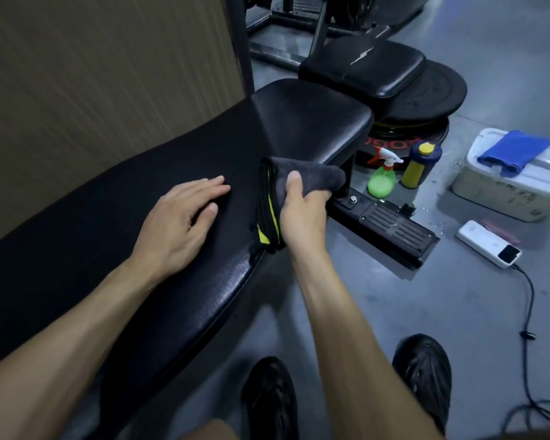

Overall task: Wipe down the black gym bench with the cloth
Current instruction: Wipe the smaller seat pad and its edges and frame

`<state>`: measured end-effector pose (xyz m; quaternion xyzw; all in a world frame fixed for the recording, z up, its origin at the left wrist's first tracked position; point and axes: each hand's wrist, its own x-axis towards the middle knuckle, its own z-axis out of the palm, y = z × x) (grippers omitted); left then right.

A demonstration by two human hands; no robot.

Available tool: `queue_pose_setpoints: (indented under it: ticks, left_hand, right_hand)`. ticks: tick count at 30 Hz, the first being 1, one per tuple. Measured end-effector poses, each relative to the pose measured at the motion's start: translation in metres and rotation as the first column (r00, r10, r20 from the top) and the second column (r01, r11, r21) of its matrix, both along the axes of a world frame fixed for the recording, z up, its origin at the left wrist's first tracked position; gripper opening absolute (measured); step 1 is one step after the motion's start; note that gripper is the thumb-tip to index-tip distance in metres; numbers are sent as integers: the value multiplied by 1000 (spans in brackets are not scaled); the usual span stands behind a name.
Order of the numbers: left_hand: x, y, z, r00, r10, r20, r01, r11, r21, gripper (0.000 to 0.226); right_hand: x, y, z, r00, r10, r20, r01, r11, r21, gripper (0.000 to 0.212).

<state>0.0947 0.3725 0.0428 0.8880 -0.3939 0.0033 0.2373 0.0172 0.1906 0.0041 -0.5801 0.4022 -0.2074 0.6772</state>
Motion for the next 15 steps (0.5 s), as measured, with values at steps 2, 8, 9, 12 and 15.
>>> queue_pose_setpoints:
  ticks: [2,8,9,12,15]
  left_hand:
    - [-1,-1,-1,1000,0,23,0,1000,10,42]
    - [-1,0,-3,999,2,46,-4,999,42,44]
    - [-1,0,-3,999,10,37,-12,999,42,45]
    - [-2,-1,-2,999,32,32,-34,997,75,46]
    - [-2,-5,3,998,57,41,-61,993,100,45]
  right_hand:
    - [-23,29,-4,994,32,101,-25,997,-71,78]
    - [-24,29,-1,989,111,94,-107,993,-53,87]
    - [-5,1,2,998,61,24,-60,998,-35,86]
    - [28,-86,23,985,-12,-170,4,999,-51,90]
    - [15,-79,25,988,46,-148,-66,989,-132,89]
